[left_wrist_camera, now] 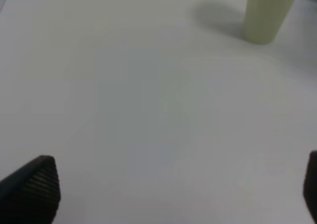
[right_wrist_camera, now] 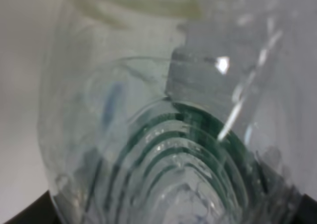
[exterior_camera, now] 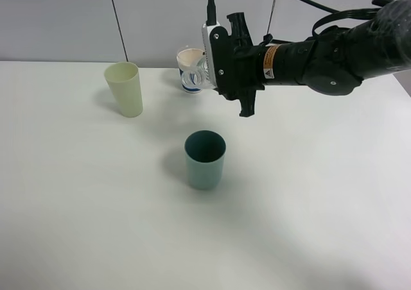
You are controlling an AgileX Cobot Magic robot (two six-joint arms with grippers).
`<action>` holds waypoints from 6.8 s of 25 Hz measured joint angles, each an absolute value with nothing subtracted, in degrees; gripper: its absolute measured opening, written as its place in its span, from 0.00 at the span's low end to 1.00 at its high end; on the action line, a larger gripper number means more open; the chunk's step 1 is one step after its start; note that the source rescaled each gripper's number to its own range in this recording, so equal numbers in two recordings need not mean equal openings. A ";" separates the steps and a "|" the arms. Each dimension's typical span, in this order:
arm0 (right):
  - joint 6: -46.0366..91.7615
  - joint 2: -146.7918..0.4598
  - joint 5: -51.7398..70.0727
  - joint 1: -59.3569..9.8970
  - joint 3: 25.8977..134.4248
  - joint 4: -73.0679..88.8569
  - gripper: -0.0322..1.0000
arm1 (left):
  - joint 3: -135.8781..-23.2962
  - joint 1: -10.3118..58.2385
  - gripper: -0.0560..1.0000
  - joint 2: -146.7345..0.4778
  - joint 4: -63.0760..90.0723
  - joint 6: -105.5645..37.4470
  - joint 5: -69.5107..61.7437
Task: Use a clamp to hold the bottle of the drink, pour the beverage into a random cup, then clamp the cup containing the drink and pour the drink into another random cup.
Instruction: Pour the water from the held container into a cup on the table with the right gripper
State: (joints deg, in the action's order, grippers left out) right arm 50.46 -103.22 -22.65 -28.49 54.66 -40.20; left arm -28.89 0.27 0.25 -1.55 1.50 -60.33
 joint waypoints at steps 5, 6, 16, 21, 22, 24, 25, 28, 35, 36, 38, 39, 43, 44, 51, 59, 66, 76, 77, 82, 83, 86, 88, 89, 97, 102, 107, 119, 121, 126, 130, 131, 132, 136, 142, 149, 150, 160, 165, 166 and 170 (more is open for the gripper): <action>54.17 -103.22 -22.65 -28.86 54.66 -40.20 0.07 | -28.89 0.27 1.00 0.25 -1.55 1.50 -60.33; 54.69 -103.22 -22.65 -29.17 54.66 -40.20 0.07 | -28.89 0.27 1.00 0.25 -1.55 1.50 -60.33; 60.49 -103.22 -23.72 -30.19 54.66 -40.20 0.07 | -28.89 0.27 1.00 0.25 -1.55 1.50 -60.33; 64.10 -103.22 -23.72 -30.19 54.66 -40.20 0.07 | -28.89 0.27 1.00 0.25 -1.55 1.50 -60.33; 64.53 -103.22 -23.72 -30.19 54.66 -40.20 0.07 | -28.89 0.27 1.00 0.25 -1.55 1.50 -60.33; 64.90 -103.22 -23.72 -30.19 54.66 -40.20 0.07 | -28.89 0.27 1.00 0.25 -1.55 1.50 -60.33; 65.02 -103.22 -23.78 -30.19 54.66 -40.20 0.07 | -28.89 0.27 1.00 0.25 -1.55 1.50 -60.33; 66.57 -103.22 -23.82 -30.19 54.66 -40.20 0.07 | -28.89 0.27 1.00 0.25 -1.55 1.50 -60.33; 69.34 -103.22 -23.82 -30.19 54.66 -40.20 0.07 | -28.89 0.27 1.00 0.25 -1.55 1.50 -60.33; 69.51 -103.22 -23.82 -30.27 54.66 -40.20 0.07 | -28.89 0.27 1.00 0.25 -1.55 1.50 -60.33; 70.00 -103.22 -23.82 -30.64 54.66 -40.20 0.07 | -28.89 0.27 1.00 0.25 -1.55 1.50 -60.33; 70.44 -103.22 -23.82 -30.83 54.66 -40.20 0.07 | -28.89 0.27 1.00 0.25 -1.55 1.50 -60.33; 71.79 -103.22 -23.83 -31.17 54.66 -40.20 0.07 | -28.89 0.27 1.00 0.25 -1.55 1.50 -60.33; 72.12 -103.22 -23.83 -31.17 54.66 -40.20 0.07 | -28.89 0.27 1.00 0.25 -1.55 1.50 -60.33; 73.56 -103.22 -23.83 -31.17 54.66 -40.20 0.07 | -28.89 0.27 1.00 0.25 -1.55 1.50 -60.33; 76.47 -103.22 -24.52 -31.17 54.66 -40.20 0.07 | -28.89 0.27 1.00 0.25 -1.55 1.50 -60.33; 77.64 -103.22 -25.06 -31.17 54.66 -40.20 0.07 | -28.89 0.27 1.00 0.25 -1.55 1.50 -60.33; 79.96 -103.22 -25.06 -31.17 54.66 -40.20 0.07 | -28.89 0.27 1.00 0.25 -1.55 1.50 -60.33; 80.03 -103.22 -25.06 -31.17 54.66 -40.20 0.07 | -28.89 0.27 1.00 0.25 -1.55 1.50 -60.33; 82.64 -103.22 -25.08 -31.17 54.66 -40.20 0.07 | -28.89 0.27 1.00 0.25 -1.55 1.50 -60.33; 82.93 -103.22 -25.08 -31.17 54.66 -40.20 0.07 | -28.89 0.27 1.00 0.25 -1.55 1.50 -60.33; 83.10 -103.22 -25.08 -31.17 54.66 -40.20 0.07 | -28.89 0.27 1.00 0.25 -1.55 1.50 -60.33; 83.10 -103.22 -25.08 -31.17 54.66 -40.15 0.07 | -28.89 0.27 1.00 0.25 -1.55 1.50 -60.33; 83.10 -103.22 -25.08 -31.17 54.66 -40.15 0.07 | -28.89 0.27 1.00 0.25 -1.55 1.50 -60.33; 83.60 -103.22 -25.08 -30.62 54.66 -40.15 0.07 | -28.89 0.27 1.00 0.25 -1.55 1.50 -60.33; 85.48 -103.22 -25.08 -30.62 54.66 -40.15 0.07 | -28.89 0.27 1.00 0.25 -1.55 1.50 -60.33; 86.10 -103.22 -25.08 -30.62 54.66 -40.15 0.07 | -28.89 0.27 1.00 0.25 -1.55 1.50 -60.33; 86.56 -103.22 -25.19 -30.62 54.66 -38.08 0.07 | -28.89 0.27 1.00 0.25 -1.55 1.50 -60.33; 87.42 -103.22 -25.19 -30.62 54.66 -37.78 0.07 | -28.89 0.27 1.00 0.25 -1.55 1.50 -60.33; 92.40 -103.22 -25.40 -30.62 54.66 -37.65 0.07 | -28.89 0.27 1.00 0.25 -1.55 1.50 -60.33; 94.87 -103.22 -25.46 -30.62 54.66 -37.63 0.07 | -28.89 0.27 1.00 0.25 -1.55 1.50 -60.33; 95.15 -103.22 -25.46 -30.62 54.66 -37.63 0.07 | -28.89 0.27 1.00 0.25 -1.55 1.50 -60.33; 95.38 -103.22 -25.48 -30.62 54.66 -37.63 0.07 | -28.89 0.27 1.00 0.25 -1.55 1.50 -60.33; 96.53 -103.22 -25.53 -30.62 54.66 -37.63 0.07 | -28.89 0.27 1.00 0.25 -1.55 1.50 -60.33; 99.38 -103.22 -25.53 -30.62 54.66 -37.63 0.07 | -28.89 0.27 1.00 0.25 -1.55 1.50 -60.33; 101.07 -103.08 -25.65 -30.62 54.66 -37.63 0.07 | -28.89 0.27 1.00 0.25 -1.55 1.50 -60.33; 101.46 -103.01 -25.81 -30.62 54.66 -37.63 0.07 | -28.89 0.27 1.00 0.25 -1.55 1.50 -60.33; 108.09 -103.01 -26.61 -30.62 54.66 -37.63 0.07 | -28.89 0.27 1.00 0.25 -1.55 1.50 -60.33; 108.45 -103.01 -27.63 -30.62 54.66 -37.63 0.07 | -28.89 0.27 1.00 0.25 -1.55 1.50 -60.33; 108.45 -103.01 -28.04 -30.62 54.66 -37.80 0.07 | -28.89 0.27 1.00 0.25 -1.55 1.50 -60.33; 108.51 -102.95 -29.06 -30.62 54.66 -39.59 0.07 | -28.89 0.27 1.00 0.25 -1.55 1.50 -60.33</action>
